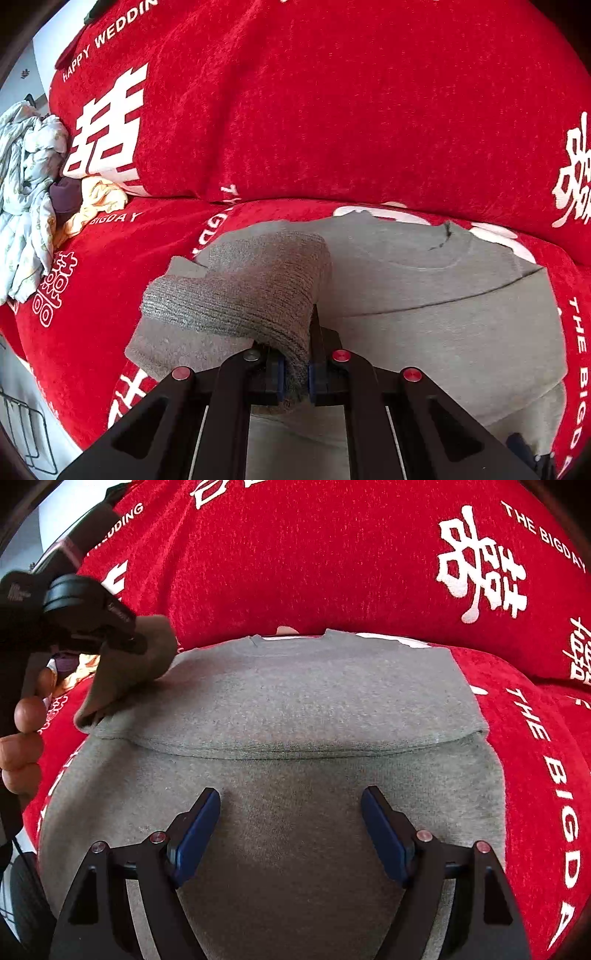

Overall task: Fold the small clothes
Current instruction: 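Carry the held sleeve across the sweater body toward the right tool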

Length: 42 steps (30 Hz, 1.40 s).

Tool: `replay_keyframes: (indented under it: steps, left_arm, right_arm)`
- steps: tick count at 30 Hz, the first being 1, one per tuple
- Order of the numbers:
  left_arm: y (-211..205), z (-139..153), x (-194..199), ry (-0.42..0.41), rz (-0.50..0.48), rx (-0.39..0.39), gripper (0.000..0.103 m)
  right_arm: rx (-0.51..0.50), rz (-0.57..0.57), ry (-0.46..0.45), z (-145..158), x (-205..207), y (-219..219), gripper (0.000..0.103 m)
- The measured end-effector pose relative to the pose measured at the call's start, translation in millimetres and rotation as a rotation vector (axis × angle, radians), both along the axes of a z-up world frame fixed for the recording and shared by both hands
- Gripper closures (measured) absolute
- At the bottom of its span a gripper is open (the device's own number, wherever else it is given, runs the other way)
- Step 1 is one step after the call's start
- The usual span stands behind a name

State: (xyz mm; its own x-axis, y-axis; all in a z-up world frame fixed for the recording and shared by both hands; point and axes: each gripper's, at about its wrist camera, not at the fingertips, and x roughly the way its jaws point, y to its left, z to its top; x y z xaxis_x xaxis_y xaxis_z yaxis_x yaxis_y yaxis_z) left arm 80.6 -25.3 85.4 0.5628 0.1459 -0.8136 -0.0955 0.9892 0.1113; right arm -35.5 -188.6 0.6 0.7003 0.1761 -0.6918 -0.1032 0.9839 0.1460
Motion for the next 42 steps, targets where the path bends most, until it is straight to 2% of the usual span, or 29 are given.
replay_keyframes:
  steps: [7, 13, 18, 24, 31, 37, 42]
  left_arm:
    - [-22, 6, 1, -0.004, -0.023, -0.004, 0.094]
    - [-37, 11, 0, 0.000, -0.051, -0.004, 0.094]
    - [-49, 17, -4, -0.001, -0.070, -0.007, 0.094]
    - [-68, 23, -8, 0.010, -0.106, -0.030, 0.094]
    - [-108, 33, -16, -0.009, -0.180, 0.012, 0.094]
    - [-145, 35, -19, -0.008, -0.231, 0.047, 0.094]
    - [-175, 27, -21, 0.010, -0.279, 0.066, 0.094]
  right_arm:
    - [0.019, 0.006, -0.008, -1, -3, 0, 0.021]
    - [-0.021, 0.000, -0.008, 1, -3, 6, 0.021]
    - [-0.007, -0.007, -0.012, 6, -9, 3, 0.020]
    - [-0.118, 0.006, -0.065, 17, -33, 5, 0.020]
    - [-0.217, 0.030, -0.090, 15, -50, 5, 0.020]
    - [-0.257, 0.052, -0.100, 11, -63, -3, 0.020]
    - [-0.216, 0.037, -0.086, 6, -67, -21, 0.020]
